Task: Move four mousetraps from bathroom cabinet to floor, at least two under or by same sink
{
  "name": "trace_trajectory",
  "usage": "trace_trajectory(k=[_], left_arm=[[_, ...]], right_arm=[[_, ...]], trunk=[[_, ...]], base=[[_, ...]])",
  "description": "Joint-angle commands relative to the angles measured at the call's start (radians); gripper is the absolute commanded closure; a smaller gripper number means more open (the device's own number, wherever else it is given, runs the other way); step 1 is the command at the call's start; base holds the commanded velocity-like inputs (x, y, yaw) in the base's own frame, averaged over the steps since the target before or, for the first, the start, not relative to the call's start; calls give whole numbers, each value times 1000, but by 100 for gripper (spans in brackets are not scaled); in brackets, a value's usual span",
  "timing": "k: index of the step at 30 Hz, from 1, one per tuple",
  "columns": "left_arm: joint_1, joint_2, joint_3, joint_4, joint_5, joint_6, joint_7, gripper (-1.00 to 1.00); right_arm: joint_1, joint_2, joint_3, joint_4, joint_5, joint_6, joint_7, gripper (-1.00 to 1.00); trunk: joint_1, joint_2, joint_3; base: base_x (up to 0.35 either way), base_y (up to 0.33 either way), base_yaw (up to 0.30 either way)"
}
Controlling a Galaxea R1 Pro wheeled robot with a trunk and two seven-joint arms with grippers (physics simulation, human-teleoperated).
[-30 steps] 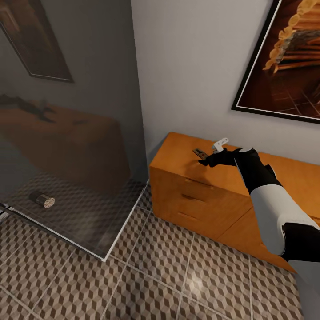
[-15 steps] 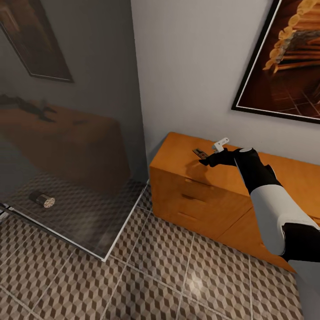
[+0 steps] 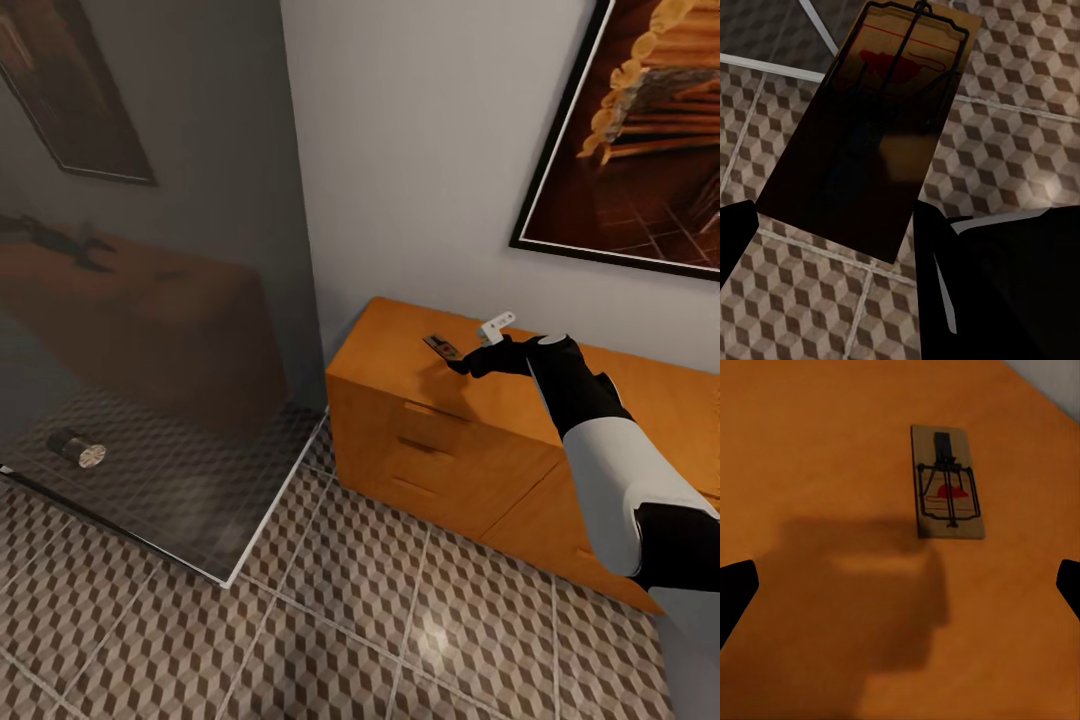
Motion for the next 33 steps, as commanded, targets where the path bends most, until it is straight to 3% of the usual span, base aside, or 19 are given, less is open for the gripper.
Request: trace_trajectory(k=[1, 25, 33], left_arm=[[-1, -1, -9, 2, -1, -4, 12, 100], [0, -1, -7, 2, -1, -4, 12, 100], [2, -1, -7, 2, -1, -4, 12, 100]], right_arm=[[0, 1, -4, -1, 8, 3, 8, -100], [8, 1, -4, -2, 8, 3, 8, -100], [8, 1, -3, 0, 6, -11, -81, -100]], trunk=[[1, -2, -2], [1, -2, -2], [1, -2, -2]], base=[[0, -14, 0], [2, -57, 0], [99, 0, 0]])
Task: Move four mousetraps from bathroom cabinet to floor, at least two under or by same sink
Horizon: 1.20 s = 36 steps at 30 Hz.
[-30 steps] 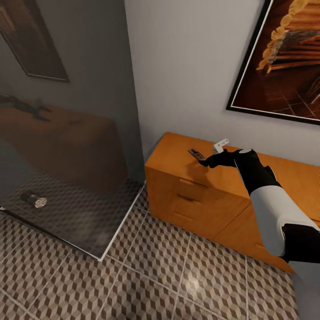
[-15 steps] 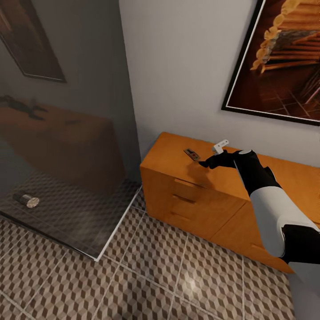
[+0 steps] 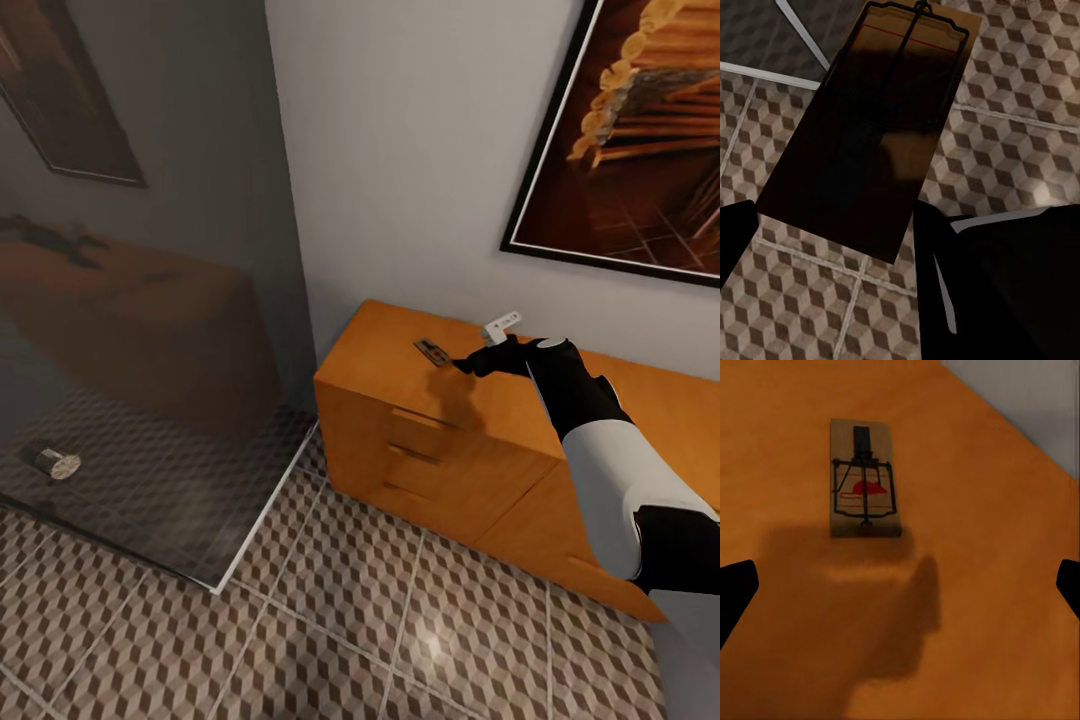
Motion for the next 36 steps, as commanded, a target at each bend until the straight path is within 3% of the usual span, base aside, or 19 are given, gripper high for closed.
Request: trace_trajectory(k=[1, 36], left_arm=[[-1, -1, -9, 3, -1, -4, 12, 100], [-1, 1, -9, 3, -1, -4, 13, 100]], right_arm=[[-1, 1, -4, 1, 9, 0, 5, -100], [-1, 1, -7, 56, 7, -53, 3, -100]], trunk=[[1, -2, -1], [1, -2, -5]], base=[[66, 0, 0], [25, 5, 0]])
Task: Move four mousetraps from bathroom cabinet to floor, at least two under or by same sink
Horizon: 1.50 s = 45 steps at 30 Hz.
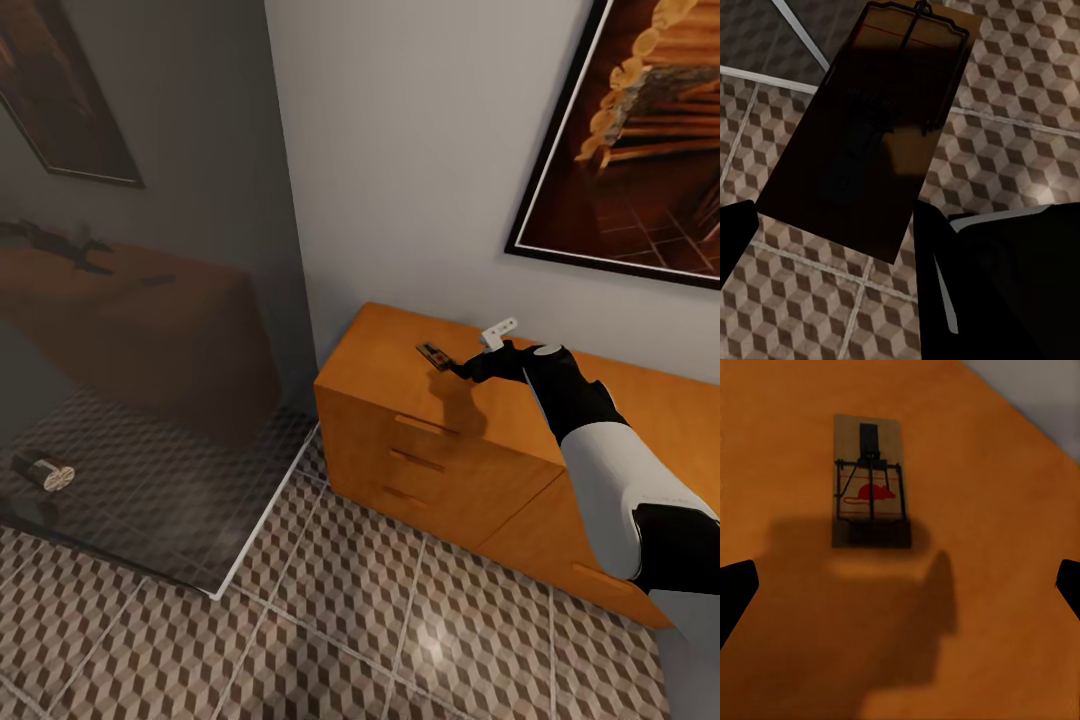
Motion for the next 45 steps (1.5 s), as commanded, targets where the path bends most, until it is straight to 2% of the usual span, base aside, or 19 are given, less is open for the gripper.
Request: trace_trajectory(k=[1, 6, 14, 22, 32, 39, 42, 45], left_arm=[[-1, 0, -9, 3, -1, -4, 12, 100], [-1, -1, -9, 3, -1, -4, 12, 100], [-1, -1, -9, 2, -1, -4, 12, 100], [-1, -2, -9, 3, -1, -4, 12, 100], [-1, -2, -9, 2, -1, -4, 12, 100], [-1, -1, -9, 2, -1, -4, 12, 100], [-1, 0, -9, 3, -1, -4, 12, 100], [-1, 0, -9, 3, -1, -4, 12, 100]], right_arm=[[-1, 1, -5, -2, 8, 3, 8, -100], [-1, 1, -7, -4, 7, 3, 8, -100], [-1, 1, -33, -6, 8, 3, 9, -100], [-1, 1, -36, -8, 5, 3, 12, -100], [-1, -1, -36, -7, -74, 3, 20, -100], [-1, -1, -36, -6, -86, 3, 31, -100], [-1, -2, -36, -6, -87, 3, 74, -100], [-1, -3, -36, -6, -87, 2, 88, -100]], trunk=[[0, -2, -3], [0, -2, -11], [0, -2, -24], [0, -2, -37], [0, -2, -53], [0, -2, -65], [0, -2, -70], [0, -2, -73]], base=[[0, 0, 0], [0, 0, 0], [0, 0, 0], [0, 0, 0], [0, 0, 0], [0, 0, 0], [0, 0, 0], [9, 0, 0]])
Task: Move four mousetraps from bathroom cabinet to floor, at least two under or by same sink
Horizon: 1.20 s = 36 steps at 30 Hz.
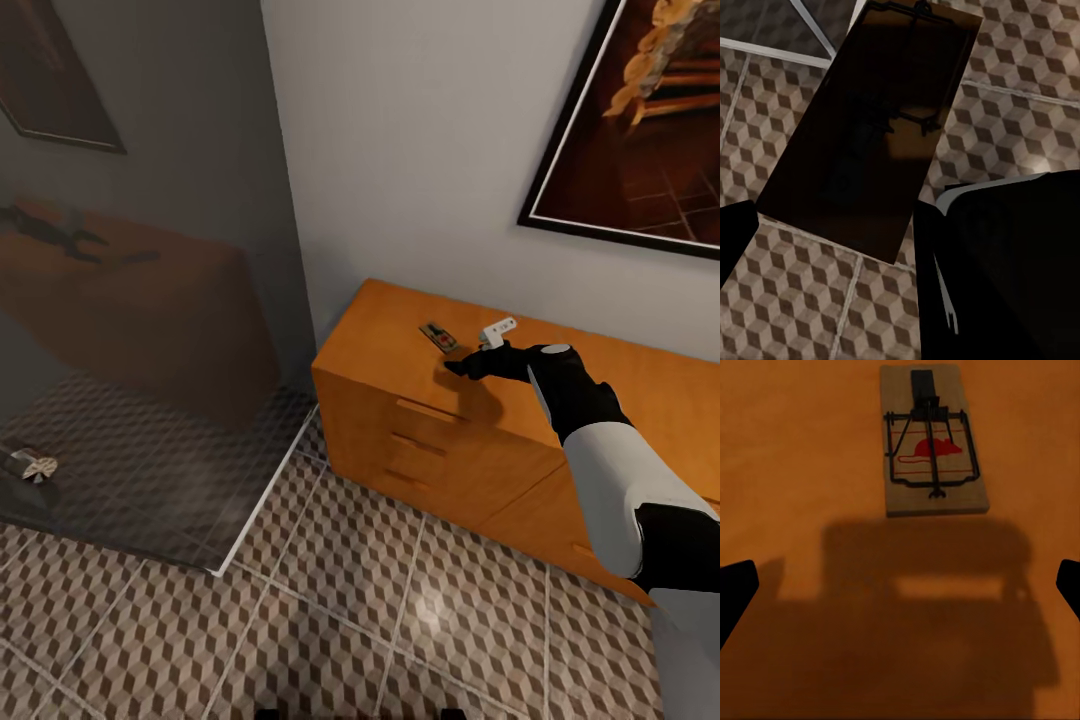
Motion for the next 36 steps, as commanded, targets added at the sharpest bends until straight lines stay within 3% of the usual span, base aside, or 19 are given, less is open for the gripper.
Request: trace_trajectory(k=[1, 27, 36], left_arm=[[-1, 0, -9, 2, -1, -4, 12, 100], [-1, -1, -9, 2, -1, -4, 12, 100], [-1, -2, -9, 1, -1, -4, 12, 100]], right_arm=[[-1, 0, -5, -2, 7, 4, 10, -100], [-1, 0, -3, 3, 8, 2, 15, -100], [-1, 0, -3, 3, 8, 4, 16, -100]], trunk=[[1, -2, -2], [1, -2, -3], [1, -2, -6]], base=[[62, 0, 0], [58, 0, 0], [173, 0, 0]])
